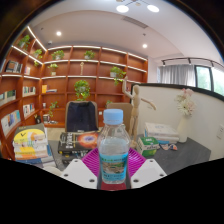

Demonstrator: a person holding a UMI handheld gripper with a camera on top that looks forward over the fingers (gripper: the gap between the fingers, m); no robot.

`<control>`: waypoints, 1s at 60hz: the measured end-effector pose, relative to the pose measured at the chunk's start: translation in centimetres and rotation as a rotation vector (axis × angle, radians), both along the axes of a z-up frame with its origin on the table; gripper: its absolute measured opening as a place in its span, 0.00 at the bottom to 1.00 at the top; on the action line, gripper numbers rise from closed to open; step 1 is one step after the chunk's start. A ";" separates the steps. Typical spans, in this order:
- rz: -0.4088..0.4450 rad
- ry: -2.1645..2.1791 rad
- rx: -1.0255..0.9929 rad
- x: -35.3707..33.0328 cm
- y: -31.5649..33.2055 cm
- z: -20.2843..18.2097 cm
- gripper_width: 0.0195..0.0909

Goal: Pour water

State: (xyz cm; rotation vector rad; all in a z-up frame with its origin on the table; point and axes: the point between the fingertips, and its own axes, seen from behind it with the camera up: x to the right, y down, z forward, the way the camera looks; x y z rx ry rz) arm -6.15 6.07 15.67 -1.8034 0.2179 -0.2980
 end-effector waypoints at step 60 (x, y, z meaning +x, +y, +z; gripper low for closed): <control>0.198 0.138 -0.060 -1.7 -5.9 -9.1 0.81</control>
